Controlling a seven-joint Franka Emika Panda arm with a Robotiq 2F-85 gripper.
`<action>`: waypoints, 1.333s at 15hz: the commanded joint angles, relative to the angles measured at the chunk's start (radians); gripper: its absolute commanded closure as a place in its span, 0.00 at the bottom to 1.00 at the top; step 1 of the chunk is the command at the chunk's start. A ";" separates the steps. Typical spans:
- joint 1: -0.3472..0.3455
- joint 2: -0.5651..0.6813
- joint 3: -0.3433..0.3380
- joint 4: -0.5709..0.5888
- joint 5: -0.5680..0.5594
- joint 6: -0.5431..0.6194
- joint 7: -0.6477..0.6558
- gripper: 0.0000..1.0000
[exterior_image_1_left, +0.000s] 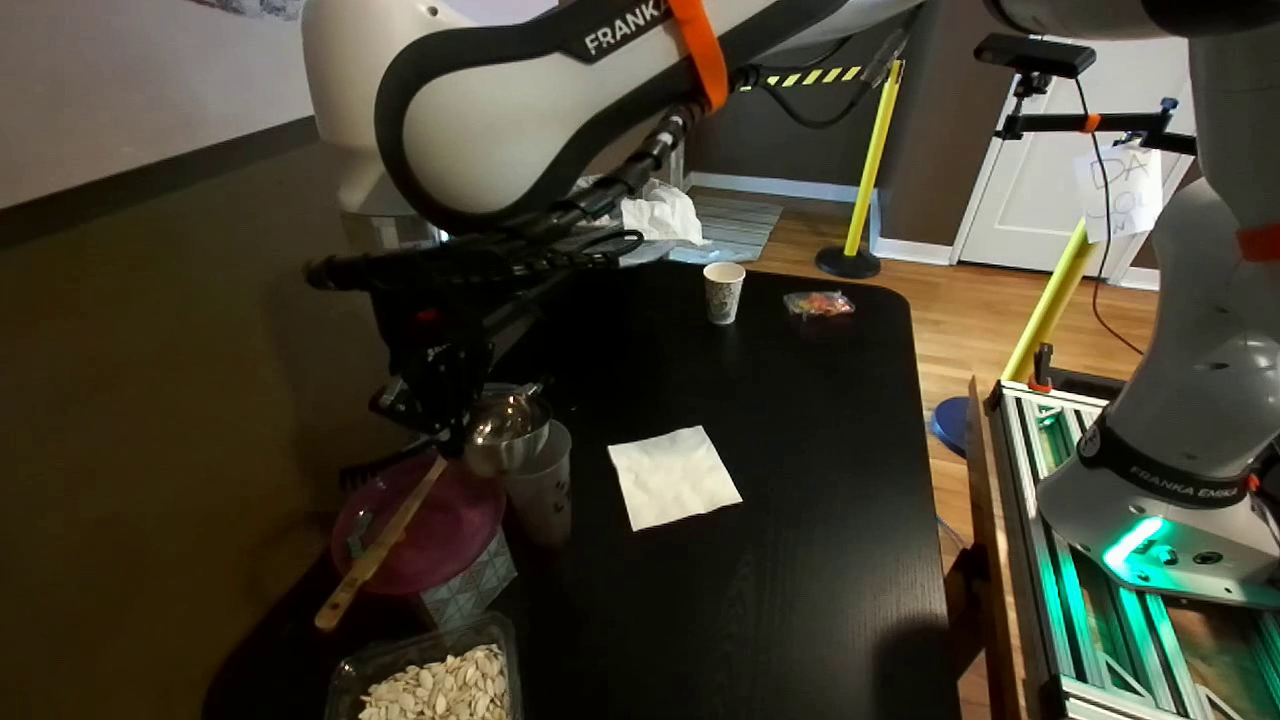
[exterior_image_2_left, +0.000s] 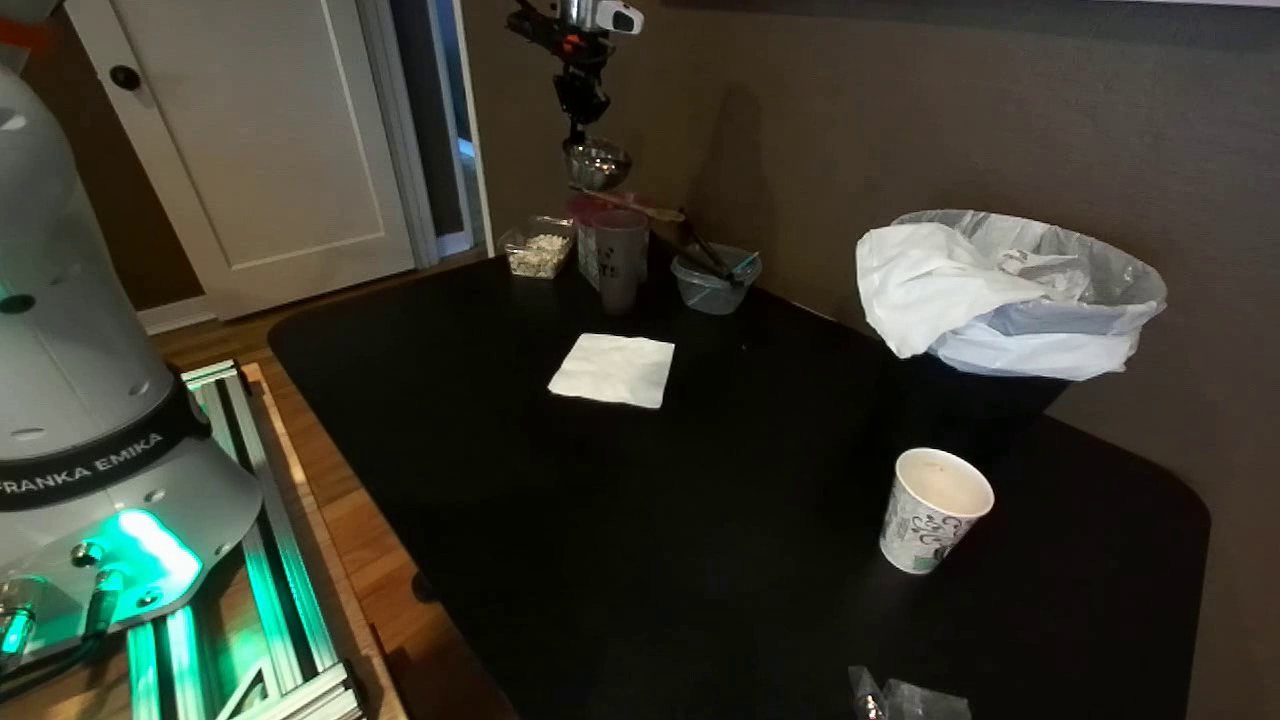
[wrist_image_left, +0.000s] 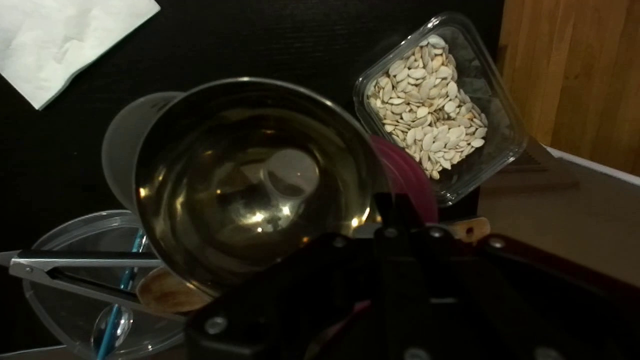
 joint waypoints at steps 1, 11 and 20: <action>-0.022 0.003 0.009 0.018 0.045 -0.002 -0.037 0.99; -0.047 -0.002 0.010 0.011 0.082 -0.002 -0.067 0.99; -0.058 -0.013 0.018 -0.005 0.117 0.004 -0.096 0.99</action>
